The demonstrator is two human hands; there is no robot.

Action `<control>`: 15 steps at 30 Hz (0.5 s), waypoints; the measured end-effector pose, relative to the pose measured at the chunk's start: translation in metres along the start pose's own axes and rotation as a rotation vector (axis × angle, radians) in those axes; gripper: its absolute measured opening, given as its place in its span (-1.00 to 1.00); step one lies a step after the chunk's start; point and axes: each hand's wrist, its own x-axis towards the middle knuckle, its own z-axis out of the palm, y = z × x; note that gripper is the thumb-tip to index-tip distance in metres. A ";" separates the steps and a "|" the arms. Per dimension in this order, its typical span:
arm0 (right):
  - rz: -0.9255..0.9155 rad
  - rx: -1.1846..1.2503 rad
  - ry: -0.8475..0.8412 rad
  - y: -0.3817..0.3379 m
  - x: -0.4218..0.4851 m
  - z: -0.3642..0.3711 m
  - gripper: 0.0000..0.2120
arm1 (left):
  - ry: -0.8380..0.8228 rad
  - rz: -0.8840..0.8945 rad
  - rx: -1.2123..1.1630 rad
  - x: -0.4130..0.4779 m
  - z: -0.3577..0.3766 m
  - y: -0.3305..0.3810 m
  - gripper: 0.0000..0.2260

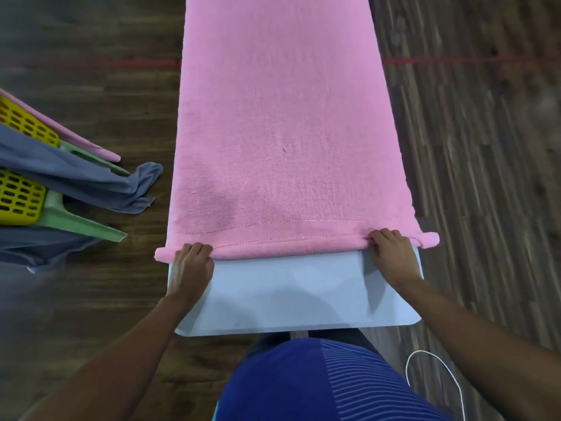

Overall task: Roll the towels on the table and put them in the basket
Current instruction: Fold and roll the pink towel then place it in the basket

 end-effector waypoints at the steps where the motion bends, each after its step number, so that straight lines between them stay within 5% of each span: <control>1: -0.006 -0.016 -0.041 0.002 0.003 -0.004 -0.84 | -0.046 0.004 0.007 0.003 -0.005 0.001 -0.85; 6: 0.044 -0.068 -0.309 0.004 0.010 -0.019 -0.65 | -0.265 -0.070 0.073 0.012 -0.019 -0.006 -0.76; 11: 0.088 -0.120 -0.044 -0.003 0.011 -0.011 -0.83 | -0.091 -0.127 0.055 0.018 -0.016 -0.008 -0.84; 15: -0.012 -0.009 0.015 -0.008 0.002 -0.005 -0.80 | 0.006 0.028 -0.067 0.007 -0.001 -0.007 -0.82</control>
